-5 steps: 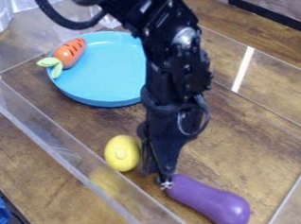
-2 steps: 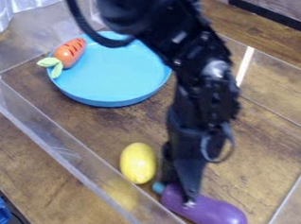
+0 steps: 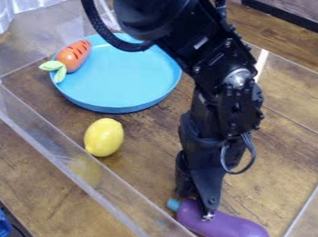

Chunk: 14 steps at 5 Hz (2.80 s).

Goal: Put the lemon on the blue tray

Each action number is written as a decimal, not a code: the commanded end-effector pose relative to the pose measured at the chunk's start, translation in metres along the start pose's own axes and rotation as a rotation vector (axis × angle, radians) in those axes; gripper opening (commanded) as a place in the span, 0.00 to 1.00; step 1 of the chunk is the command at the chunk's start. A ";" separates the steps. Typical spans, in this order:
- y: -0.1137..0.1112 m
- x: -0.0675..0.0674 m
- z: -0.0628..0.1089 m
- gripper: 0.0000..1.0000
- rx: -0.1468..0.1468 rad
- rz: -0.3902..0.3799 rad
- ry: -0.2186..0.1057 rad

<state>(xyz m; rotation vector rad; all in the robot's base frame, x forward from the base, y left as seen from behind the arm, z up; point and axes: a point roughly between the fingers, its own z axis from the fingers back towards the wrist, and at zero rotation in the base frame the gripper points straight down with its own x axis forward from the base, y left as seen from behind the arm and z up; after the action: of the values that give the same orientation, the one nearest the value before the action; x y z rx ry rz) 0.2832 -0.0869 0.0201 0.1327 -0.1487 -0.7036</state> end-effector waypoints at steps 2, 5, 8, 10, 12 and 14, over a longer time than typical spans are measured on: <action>0.027 -0.005 0.003 1.00 0.017 0.056 -0.026; 0.027 0.009 0.002 0.00 0.051 0.231 -0.016; 0.031 -0.021 0.009 0.00 0.058 0.297 -0.009; 0.031 -0.018 0.012 0.00 0.056 0.289 -0.023; 0.035 -0.005 0.019 0.00 0.039 0.223 -0.049; 0.023 0.002 0.012 0.00 0.032 0.208 -0.062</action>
<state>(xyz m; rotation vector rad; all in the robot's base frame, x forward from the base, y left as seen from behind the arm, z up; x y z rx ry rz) 0.2886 -0.0669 0.0246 0.1259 -0.1836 -0.4911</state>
